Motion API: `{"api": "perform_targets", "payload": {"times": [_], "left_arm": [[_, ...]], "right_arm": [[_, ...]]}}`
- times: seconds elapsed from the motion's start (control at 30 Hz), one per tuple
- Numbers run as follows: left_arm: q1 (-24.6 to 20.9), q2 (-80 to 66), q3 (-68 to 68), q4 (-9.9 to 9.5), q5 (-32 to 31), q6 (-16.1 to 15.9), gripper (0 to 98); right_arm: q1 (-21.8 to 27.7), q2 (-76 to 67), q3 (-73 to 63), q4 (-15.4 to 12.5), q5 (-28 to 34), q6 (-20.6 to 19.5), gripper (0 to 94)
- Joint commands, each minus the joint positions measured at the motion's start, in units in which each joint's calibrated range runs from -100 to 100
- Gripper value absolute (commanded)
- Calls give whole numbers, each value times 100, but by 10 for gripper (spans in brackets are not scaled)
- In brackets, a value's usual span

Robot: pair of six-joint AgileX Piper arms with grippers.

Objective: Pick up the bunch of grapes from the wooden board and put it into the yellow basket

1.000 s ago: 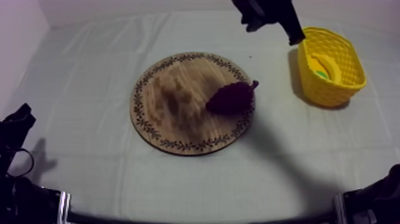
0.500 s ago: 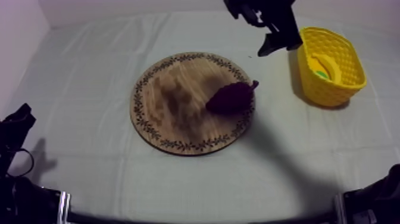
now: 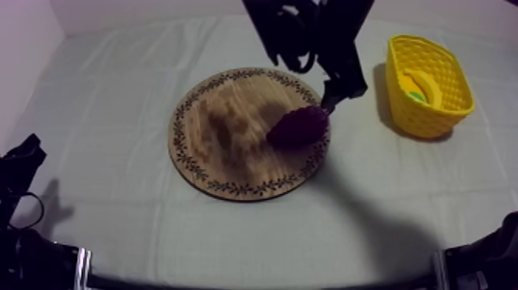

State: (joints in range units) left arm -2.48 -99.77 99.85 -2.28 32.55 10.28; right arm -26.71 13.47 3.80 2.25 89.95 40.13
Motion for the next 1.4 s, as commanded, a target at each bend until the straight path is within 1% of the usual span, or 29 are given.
{"api": "perform_targets", "payload": {"times": [0.0,0.37,0.73,1.07,1.2,1.37], "left_arm": [[-1,3,4,1,3,0,0],[-1,3,4,1,3,0,0],[-1,3,4,1,3,0,0],[-1,3,4,1,3,0,0],[-1,3,4,1,3,0,0],[-1,3,4,1,3,0,0]], "right_arm": [[-16,165,48,-19,-32,-13,801],[-153,1135,-89,-96,-203,-154,784],[-96,2114,-762,-25,-323,-243,779],[-70,2535,-893,56,-452,-325,764],[-56,2609,-887,85,-470,-366,731],[-39,2644,-833,143,-490,-427,626]]}}
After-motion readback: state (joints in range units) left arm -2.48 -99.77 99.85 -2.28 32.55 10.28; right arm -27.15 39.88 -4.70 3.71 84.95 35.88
